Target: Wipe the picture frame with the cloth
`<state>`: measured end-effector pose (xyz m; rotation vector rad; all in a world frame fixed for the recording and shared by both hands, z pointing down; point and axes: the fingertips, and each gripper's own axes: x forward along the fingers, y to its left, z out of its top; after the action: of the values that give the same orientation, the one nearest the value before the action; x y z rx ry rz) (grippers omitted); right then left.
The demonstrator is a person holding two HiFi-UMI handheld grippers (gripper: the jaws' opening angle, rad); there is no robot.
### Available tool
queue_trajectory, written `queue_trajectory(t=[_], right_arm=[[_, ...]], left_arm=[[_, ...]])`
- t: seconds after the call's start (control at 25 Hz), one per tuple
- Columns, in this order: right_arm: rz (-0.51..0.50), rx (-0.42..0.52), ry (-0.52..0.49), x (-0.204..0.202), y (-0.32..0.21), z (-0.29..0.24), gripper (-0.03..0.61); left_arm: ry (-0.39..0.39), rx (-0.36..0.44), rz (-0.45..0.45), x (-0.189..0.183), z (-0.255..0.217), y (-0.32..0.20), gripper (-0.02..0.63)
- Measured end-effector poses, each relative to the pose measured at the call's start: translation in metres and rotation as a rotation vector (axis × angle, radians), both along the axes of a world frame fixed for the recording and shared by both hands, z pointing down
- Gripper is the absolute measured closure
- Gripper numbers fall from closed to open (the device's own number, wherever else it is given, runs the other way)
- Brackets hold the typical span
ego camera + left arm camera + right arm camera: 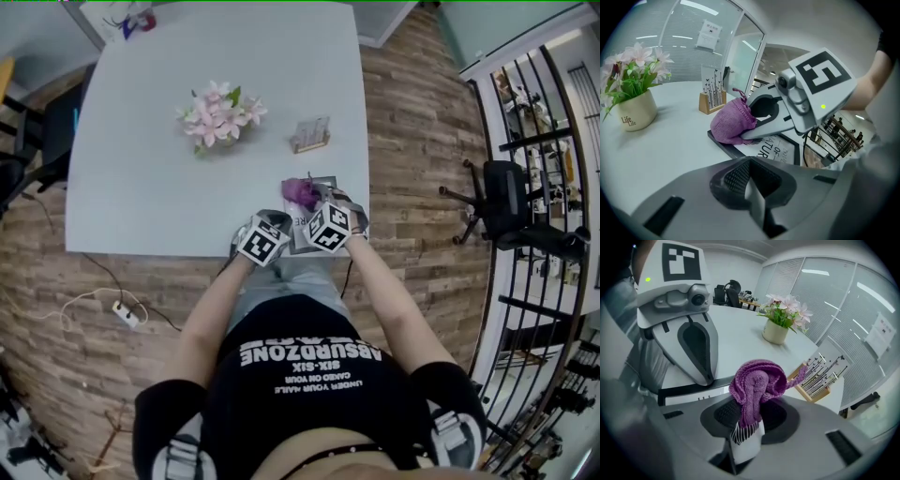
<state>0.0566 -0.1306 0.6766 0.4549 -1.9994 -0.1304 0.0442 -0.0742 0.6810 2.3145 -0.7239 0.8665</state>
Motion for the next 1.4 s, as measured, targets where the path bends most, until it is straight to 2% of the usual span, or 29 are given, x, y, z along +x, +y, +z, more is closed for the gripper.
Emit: queue_trajectory(t=[0.16, 0.36, 0.6, 0.8, 0.92, 1.16, 1.4], right_arm=[[-0.015, -0.04, -0.008, 0.003, 0.018, 0.0, 0.463], [-0.016, -0.073, -0.019, 0.009, 0.044, 0.0, 0.463], [0.086, -0.137, -0.042, 0.019, 0.07, 0.0, 0.463], [0.111, -0.174, -0.008, 0.026, 0.09, 0.0, 0.463], [0.048, -0.196, 0.023, 0.026, 0.107, 0.0, 0.463], [-0.162, -0.164, 0.09, 0.018, 0.129, -0.001, 0.465], [-0.194, -0.18, 0.082, 0.017, 0.133, -0.004, 0.465]], left_arm=[[0.023, -0.022, -0.018, 0.0, -0.001, 0.0, 0.597], [0.008, 0.001, -0.026, 0.001, -0.001, 0.0, 0.597], [0.006, 0.003, -0.045, 0.001, 0.0, 0.0, 0.597], [0.015, -0.009, -0.068, 0.0, 0.0, 0.0, 0.597], [0.03, -0.033, -0.091, -0.002, 0.001, -0.003, 0.597], [-0.02, 0.025, -0.06, -0.001, 0.002, -0.003, 0.597], [-0.024, 0.012, -0.054, 0.002, 0.001, 0.001, 0.597]])
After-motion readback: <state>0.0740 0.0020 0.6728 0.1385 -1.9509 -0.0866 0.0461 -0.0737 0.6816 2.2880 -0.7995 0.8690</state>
